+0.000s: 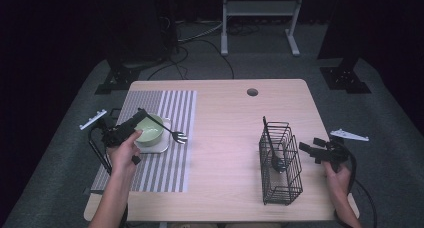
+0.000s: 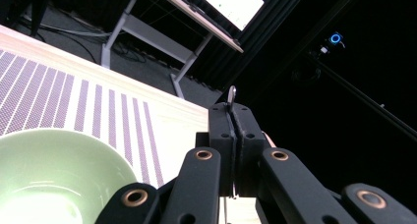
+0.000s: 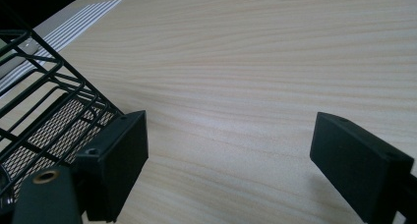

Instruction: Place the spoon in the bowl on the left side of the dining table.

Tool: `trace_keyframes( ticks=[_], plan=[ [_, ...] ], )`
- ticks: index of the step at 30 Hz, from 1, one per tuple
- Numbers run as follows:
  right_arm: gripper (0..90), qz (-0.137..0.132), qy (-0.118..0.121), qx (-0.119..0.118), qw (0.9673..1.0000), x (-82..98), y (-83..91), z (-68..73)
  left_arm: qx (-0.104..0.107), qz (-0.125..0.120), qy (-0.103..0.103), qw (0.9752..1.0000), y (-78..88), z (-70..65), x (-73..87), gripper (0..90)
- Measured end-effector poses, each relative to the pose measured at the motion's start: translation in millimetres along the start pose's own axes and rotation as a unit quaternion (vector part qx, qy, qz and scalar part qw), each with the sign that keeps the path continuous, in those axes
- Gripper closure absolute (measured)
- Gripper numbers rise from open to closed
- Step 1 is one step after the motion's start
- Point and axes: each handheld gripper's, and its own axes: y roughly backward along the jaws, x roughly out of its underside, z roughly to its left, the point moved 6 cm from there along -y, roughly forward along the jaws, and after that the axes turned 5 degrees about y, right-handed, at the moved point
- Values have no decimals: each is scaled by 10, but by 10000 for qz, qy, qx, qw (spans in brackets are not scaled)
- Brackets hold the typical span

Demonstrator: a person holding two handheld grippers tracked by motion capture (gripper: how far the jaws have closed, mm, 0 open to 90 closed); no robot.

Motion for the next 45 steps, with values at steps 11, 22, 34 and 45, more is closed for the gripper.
trace_keyframes(
  ticks=[11,22,34,45],
  plan=[
    [134,3,3,-13,10000,1,0,0,-75,-88,20,9999,21,52,-58,893],
    [134,15,-5,-12,10000,2,-2,2,-119,-204,87,9997,47,91,-128,893],
    [134,32,5,0,10000,3,-4,2,-195,-339,79,9992,111,121,-239,893],
    [134,37,6,5,10000,3,-3,3,-231,-452,100,9987,158,155,-310,893]
  ],
)
